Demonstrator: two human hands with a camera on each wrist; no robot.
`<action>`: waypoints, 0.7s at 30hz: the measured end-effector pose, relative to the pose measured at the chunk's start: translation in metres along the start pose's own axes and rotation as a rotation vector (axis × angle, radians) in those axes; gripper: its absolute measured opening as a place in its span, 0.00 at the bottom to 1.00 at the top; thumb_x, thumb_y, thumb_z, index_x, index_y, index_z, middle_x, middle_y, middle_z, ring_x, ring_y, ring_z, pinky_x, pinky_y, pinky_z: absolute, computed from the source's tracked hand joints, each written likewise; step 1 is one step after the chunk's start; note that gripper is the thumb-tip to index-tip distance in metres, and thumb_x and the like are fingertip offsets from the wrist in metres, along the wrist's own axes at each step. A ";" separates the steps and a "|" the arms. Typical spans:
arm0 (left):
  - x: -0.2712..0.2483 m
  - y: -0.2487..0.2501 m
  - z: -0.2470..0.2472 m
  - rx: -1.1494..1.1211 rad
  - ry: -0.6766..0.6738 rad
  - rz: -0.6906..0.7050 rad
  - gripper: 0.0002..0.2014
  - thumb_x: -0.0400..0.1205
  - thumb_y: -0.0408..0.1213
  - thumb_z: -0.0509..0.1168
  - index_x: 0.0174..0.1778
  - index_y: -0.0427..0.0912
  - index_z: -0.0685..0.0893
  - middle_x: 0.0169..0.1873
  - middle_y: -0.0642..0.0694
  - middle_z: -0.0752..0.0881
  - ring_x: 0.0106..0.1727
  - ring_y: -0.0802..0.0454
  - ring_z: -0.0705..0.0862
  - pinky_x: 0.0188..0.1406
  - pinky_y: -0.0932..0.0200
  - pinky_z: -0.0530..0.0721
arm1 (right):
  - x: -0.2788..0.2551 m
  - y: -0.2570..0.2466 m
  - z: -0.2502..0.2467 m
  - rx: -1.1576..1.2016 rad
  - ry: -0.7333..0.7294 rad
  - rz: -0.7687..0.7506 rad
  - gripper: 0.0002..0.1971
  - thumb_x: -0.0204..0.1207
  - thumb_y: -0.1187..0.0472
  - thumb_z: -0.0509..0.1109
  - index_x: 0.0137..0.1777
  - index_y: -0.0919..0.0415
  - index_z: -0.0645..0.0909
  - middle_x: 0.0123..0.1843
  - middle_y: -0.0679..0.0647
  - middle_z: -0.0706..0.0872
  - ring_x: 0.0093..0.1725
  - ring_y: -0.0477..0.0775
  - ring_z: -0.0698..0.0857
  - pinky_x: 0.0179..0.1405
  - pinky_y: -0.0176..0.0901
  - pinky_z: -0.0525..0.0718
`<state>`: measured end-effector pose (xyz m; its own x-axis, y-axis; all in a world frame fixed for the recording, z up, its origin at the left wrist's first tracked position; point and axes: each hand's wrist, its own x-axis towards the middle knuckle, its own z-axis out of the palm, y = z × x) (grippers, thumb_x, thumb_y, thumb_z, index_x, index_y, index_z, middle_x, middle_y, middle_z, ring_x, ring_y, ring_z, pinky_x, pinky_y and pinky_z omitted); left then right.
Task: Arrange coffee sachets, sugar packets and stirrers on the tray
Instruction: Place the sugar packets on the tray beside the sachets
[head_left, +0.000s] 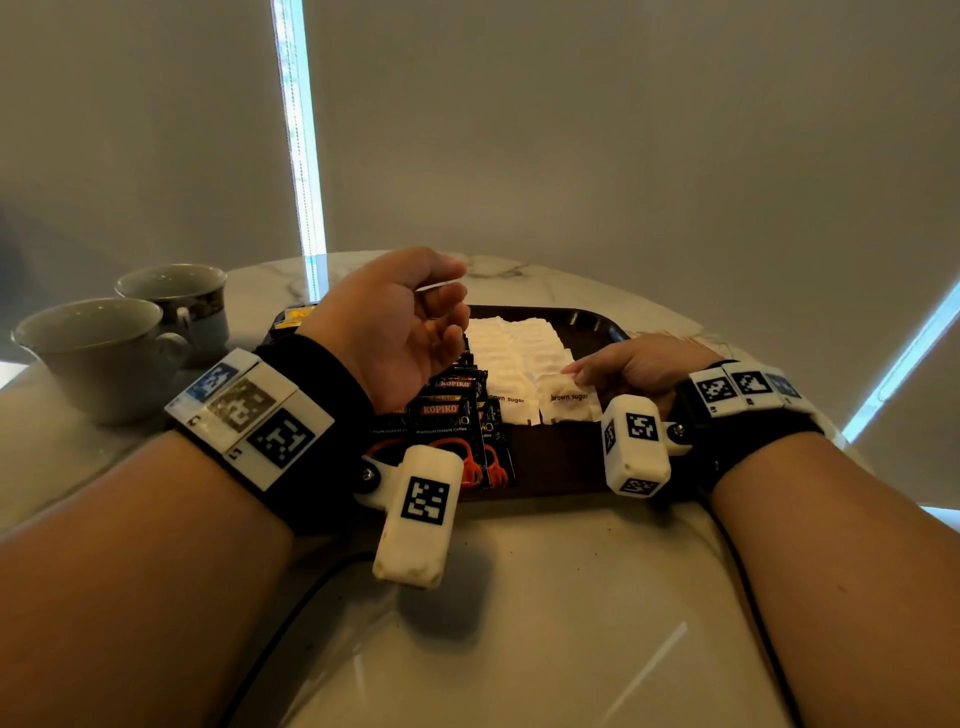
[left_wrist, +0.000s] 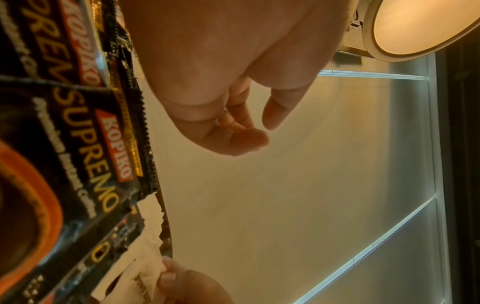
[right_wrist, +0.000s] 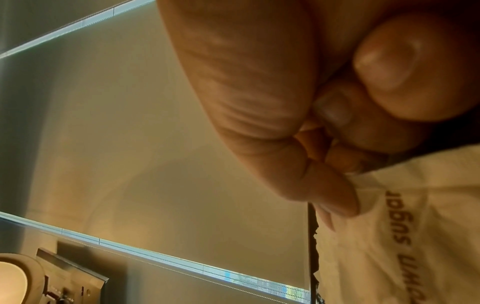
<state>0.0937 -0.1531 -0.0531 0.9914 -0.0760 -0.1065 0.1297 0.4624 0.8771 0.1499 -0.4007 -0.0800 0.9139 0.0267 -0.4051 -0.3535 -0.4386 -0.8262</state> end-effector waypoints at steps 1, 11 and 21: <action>0.000 0.000 0.000 0.000 0.001 0.002 0.06 0.82 0.36 0.70 0.53 0.41 0.84 0.33 0.48 0.83 0.29 0.55 0.83 0.20 0.65 0.78 | -0.001 0.000 0.000 -0.021 -0.005 0.001 0.07 0.81 0.65 0.70 0.52 0.58 0.89 0.65 0.68 0.87 0.58 0.68 0.88 0.64 0.61 0.85; -0.002 0.001 0.001 -0.001 0.003 0.015 0.06 0.83 0.36 0.68 0.54 0.41 0.84 0.33 0.48 0.83 0.28 0.55 0.82 0.20 0.65 0.79 | 0.001 -0.001 -0.002 0.229 0.047 0.030 0.07 0.82 0.61 0.69 0.46 0.64 0.82 0.31 0.54 0.82 0.23 0.47 0.80 0.20 0.37 0.81; -0.001 0.002 0.001 -0.006 -0.004 0.005 0.03 0.82 0.35 0.69 0.50 0.41 0.84 0.33 0.48 0.83 0.28 0.56 0.82 0.20 0.64 0.78 | -0.017 -0.014 0.008 0.218 -0.229 0.011 0.18 0.84 0.51 0.64 0.54 0.68 0.84 0.51 0.69 0.91 0.47 0.66 0.93 0.36 0.50 0.93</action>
<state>0.0934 -0.1530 -0.0507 0.9920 -0.0770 -0.0999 0.1244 0.4681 0.8749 0.1374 -0.3877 -0.0644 0.8499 0.2350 -0.4716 -0.4203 -0.2374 -0.8758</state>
